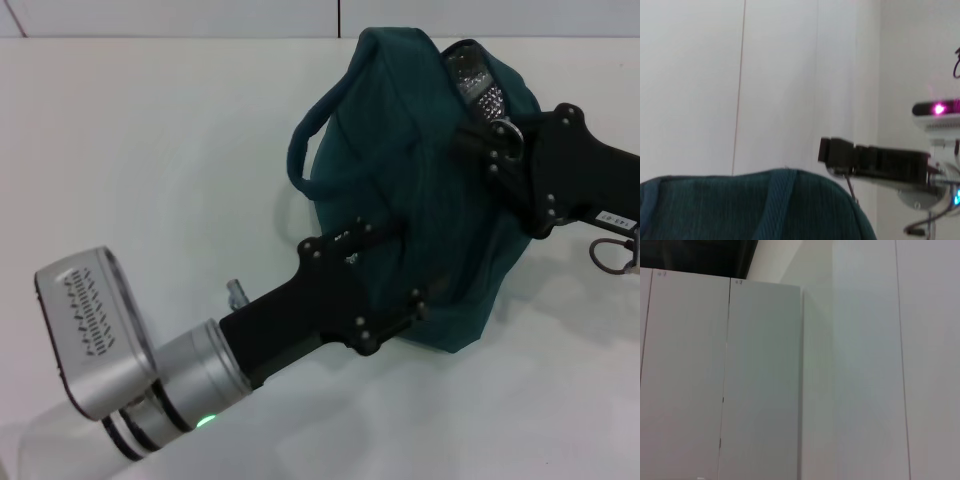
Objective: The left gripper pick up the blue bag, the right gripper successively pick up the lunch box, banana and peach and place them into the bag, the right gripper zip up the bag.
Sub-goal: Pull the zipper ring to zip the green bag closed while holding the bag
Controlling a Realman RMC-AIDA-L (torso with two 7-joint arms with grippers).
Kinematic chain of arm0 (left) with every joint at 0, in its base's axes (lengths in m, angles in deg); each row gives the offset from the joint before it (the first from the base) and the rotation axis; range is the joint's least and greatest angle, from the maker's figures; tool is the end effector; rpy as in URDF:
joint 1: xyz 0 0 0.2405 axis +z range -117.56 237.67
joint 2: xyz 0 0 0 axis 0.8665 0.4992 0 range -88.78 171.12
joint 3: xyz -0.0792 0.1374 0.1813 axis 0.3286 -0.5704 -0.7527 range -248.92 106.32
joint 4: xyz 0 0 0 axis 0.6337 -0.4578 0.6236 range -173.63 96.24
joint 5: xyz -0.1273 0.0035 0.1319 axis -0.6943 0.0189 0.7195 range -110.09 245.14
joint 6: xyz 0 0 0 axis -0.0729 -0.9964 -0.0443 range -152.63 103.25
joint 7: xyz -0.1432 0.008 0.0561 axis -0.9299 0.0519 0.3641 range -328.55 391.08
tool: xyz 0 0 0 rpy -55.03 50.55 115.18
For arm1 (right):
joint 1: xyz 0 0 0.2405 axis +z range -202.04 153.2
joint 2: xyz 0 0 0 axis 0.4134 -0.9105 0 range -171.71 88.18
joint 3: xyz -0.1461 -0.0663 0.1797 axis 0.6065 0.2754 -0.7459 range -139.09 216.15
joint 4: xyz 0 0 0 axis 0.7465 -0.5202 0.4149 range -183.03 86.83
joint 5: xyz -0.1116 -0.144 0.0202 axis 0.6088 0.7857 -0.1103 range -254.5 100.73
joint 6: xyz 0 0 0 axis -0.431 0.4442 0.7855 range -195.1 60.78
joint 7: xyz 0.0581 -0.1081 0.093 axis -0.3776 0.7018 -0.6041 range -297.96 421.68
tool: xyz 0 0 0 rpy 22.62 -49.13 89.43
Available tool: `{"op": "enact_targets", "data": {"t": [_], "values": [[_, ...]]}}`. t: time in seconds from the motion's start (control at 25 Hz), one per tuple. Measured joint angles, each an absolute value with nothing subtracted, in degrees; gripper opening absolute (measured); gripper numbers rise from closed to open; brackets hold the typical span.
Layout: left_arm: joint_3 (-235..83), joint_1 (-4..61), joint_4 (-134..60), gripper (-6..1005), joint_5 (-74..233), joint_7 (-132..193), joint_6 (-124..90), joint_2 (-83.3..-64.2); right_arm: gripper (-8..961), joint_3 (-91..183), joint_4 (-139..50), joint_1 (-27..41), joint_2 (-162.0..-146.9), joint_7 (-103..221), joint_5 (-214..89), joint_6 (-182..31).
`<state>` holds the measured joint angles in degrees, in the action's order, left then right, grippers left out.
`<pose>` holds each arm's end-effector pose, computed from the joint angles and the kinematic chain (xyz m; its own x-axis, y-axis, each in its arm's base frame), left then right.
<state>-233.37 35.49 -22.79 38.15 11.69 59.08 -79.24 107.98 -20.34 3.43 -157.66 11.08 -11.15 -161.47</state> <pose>-0.1885 0.2267 -0.0906 0.5909 -0.0235 0.8064 0.3708 -0.8798 -0.2974 0.1745 0.2916 0.0067 0.6029 0.1296 -0.7872 -0.1611 -0.9466 -0.2792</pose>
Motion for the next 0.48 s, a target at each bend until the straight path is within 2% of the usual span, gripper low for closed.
{"op": "enact_targets", "data": {"t": [0.08,0.16,0.48], "values": [[-233.4,34.9,-22.2,428,37.6,10.6,58.9,-79.28,46,108.0,-20.9,3.6,-157.69,11.2,-11.2,-161.5],[-233.3,34.4,-22.1,650,36.8,9.3,58.8,-79.29,46,108.0,-21.3,3.7,-157.69,11.6,-11.5,-161.5],[-231.3,33.9,-22.1,542,34.5,5.4,56.9,-79.32,47,108.3,-22.9,3.8,-157.77,13.4,-13.5,-162.1]]}}
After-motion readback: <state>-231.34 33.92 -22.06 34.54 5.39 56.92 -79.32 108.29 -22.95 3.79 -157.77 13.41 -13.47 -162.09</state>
